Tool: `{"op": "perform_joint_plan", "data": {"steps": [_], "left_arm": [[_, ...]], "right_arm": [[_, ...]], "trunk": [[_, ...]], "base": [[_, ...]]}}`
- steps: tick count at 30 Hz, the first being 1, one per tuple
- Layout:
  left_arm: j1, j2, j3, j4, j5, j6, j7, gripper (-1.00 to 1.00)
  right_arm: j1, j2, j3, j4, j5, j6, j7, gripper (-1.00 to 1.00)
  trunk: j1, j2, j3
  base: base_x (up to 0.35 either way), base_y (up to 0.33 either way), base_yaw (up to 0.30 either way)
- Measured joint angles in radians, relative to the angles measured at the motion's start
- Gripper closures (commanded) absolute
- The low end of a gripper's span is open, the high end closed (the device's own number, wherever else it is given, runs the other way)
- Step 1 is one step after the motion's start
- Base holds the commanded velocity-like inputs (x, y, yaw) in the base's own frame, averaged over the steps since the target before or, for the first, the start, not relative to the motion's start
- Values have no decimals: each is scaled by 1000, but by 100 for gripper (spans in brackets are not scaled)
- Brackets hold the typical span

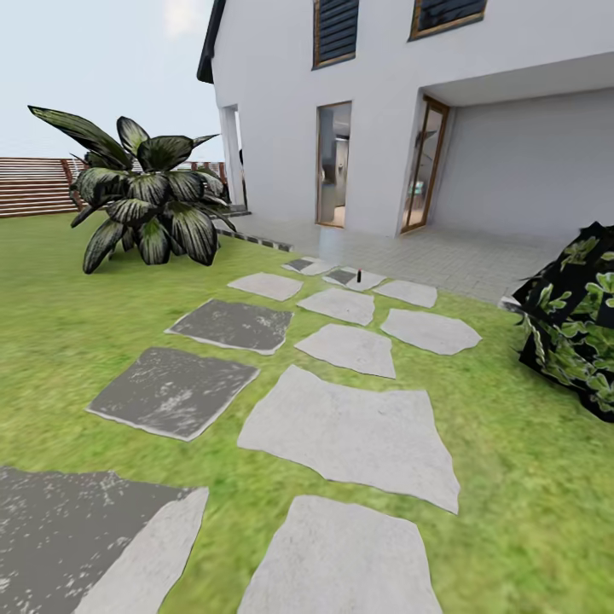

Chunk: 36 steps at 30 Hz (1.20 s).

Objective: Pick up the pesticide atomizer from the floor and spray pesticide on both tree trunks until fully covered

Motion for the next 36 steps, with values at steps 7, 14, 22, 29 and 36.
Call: {"op": "perform_joint_plan", "data": {"steps": [7,14,22,29,36], "left_arm": [[0,0,-1,0,0,0,0,-100],[0,0,-1,0,-1,0,0,-100],[0,0,-2,0,0,0,0,-100],[0,0,-2,0,0,0,0,-100],[0,0,-2,0,-1,0,0,-100]], "right_arm": [[0,0,-1,0,0,0,0,-100],[0,0,0,0,0,0,0,-100],[0,0,0,0,0,0,0,-100],[0,0,0,0,0,0,0,-100],[0,0,0,0,0,0,0,-100]], "trunk": [[0,0,0],[0,0,0],[0,0,0],[0,0,0],[0,0,0]], "base": [[340,0,0],[340,0,0],[340,0,0],[340,0,0],[340,0,0]]}}
